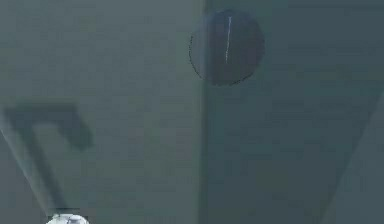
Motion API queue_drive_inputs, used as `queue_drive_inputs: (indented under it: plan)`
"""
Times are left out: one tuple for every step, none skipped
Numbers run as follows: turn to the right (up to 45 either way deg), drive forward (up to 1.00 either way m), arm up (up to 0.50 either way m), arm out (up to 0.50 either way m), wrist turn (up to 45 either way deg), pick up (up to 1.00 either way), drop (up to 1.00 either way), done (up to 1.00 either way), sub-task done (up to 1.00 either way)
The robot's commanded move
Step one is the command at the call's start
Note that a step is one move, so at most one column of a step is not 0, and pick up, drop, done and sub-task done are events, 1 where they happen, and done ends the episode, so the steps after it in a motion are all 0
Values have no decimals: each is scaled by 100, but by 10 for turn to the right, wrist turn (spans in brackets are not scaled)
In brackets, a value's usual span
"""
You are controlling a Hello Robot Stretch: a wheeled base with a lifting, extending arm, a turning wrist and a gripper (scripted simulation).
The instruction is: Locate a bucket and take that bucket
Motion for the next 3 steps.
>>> queue_drive_inputs:
  plan:
    - [-450, 0, 0, 0, 0, 0, 0, 0, 0]
    - [-450, 0, 0, 0, 0, 0, 0, 0, 0]
    - [-420, 0, 0, 0, 0, 0, 0, 0, 0]
